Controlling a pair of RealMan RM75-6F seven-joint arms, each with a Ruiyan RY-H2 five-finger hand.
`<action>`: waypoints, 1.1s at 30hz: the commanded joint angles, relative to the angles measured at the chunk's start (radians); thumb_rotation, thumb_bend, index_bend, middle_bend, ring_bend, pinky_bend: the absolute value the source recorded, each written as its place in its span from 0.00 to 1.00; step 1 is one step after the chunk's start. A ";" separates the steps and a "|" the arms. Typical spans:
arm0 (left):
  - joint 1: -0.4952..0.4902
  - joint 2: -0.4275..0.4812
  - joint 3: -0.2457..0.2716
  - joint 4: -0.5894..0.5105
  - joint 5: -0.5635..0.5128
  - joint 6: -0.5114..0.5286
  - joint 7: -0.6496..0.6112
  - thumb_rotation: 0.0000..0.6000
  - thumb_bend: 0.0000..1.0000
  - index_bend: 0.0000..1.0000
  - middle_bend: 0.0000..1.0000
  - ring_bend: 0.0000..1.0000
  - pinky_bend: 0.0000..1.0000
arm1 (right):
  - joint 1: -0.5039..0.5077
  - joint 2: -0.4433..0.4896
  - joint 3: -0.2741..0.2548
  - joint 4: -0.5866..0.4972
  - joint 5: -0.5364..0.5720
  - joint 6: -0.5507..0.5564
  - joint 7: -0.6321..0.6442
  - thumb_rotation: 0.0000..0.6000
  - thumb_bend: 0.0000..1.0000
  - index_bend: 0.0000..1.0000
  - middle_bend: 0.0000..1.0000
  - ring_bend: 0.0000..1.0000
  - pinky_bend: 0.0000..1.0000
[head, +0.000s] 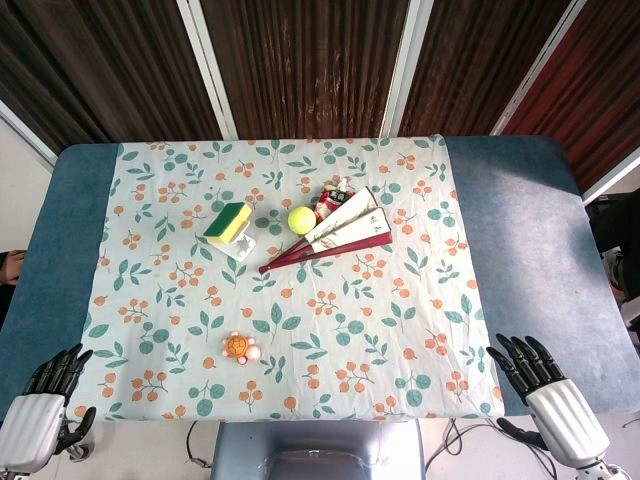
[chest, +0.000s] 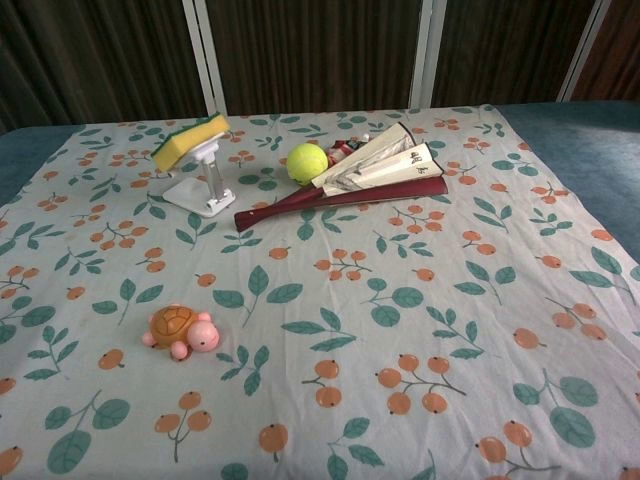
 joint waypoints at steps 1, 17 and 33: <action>-0.005 -0.009 0.001 -0.002 -0.002 -0.015 0.010 1.00 0.38 0.00 0.02 0.03 0.13 | -0.003 0.002 0.000 0.000 0.000 0.006 0.000 1.00 0.08 0.00 0.00 0.00 0.00; -0.227 -0.364 -0.137 0.216 0.037 -0.211 0.073 1.00 0.38 0.11 0.22 0.76 0.95 | -0.003 0.006 0.012 -0.005 0.023 0.009 0.011 1.00 0.08 0.00 0.00 0.00 0.00; -0.336 -0.545 -0.154 0.334 -0.023 -0.333 0.230 1.00 0.38 0.21 0.27 0.93 1.00 | -0.015 0.024 0.015 0.006 0.013 0.059 0.059 1.00 0.08 0.00 0.00 0.00 0.00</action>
